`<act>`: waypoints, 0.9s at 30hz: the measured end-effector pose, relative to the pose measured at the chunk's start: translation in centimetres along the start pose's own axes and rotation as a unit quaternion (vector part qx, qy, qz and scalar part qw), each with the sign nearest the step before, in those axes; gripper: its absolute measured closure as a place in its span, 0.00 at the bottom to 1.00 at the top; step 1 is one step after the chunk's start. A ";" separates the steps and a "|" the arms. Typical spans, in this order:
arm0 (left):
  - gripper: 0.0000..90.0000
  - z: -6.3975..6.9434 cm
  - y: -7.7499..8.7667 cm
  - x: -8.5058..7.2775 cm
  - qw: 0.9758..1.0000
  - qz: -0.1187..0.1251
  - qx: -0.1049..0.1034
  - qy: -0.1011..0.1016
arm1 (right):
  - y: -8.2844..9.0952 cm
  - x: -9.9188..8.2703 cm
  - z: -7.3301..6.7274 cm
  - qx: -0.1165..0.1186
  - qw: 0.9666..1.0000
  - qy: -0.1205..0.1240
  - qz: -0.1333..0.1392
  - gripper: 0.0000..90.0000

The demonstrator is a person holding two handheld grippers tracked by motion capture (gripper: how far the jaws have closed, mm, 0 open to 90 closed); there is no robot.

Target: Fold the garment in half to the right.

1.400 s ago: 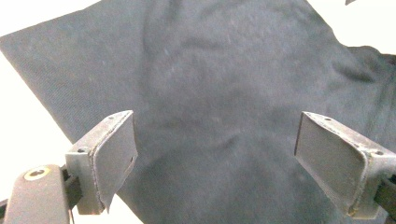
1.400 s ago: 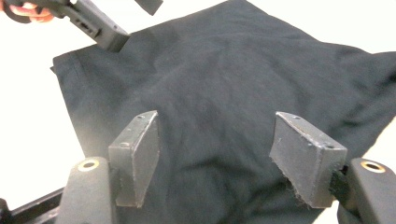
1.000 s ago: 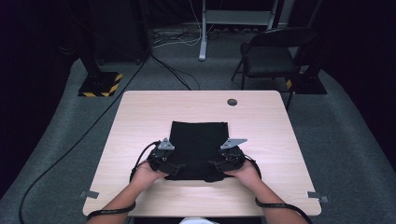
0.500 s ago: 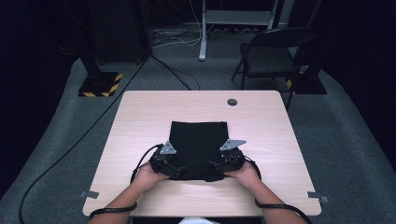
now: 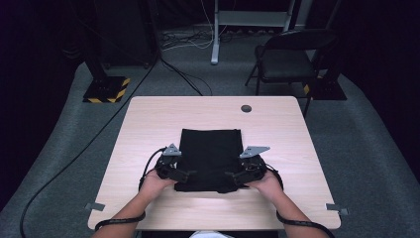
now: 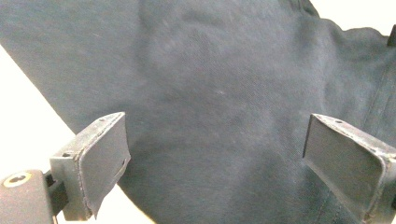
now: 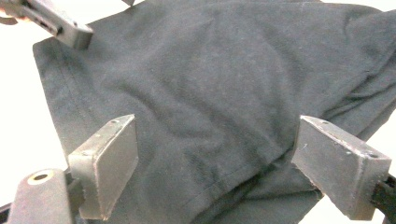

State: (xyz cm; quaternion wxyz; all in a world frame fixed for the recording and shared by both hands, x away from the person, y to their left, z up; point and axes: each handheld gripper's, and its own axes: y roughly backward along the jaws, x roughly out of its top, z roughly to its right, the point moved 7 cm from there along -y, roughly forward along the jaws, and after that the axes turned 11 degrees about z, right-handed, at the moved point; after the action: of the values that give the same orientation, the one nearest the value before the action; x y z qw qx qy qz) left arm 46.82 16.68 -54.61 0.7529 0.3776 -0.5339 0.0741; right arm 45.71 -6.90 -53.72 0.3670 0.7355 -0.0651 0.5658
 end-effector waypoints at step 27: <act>0.01 -4.8 0.4 0.3 0.998 0.011 0.057 0.022 | 2.0 -2.2 4.2 -0.097 0.994 -0.041 -0.015 0.01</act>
State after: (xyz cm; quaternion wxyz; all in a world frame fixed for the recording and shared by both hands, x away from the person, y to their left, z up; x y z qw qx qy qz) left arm 50.38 19.98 -54.82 0.7410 0.4126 -0.5158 0.1210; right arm 47.21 -11.67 -55.11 0.4424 0.7196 -0.1234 0.5208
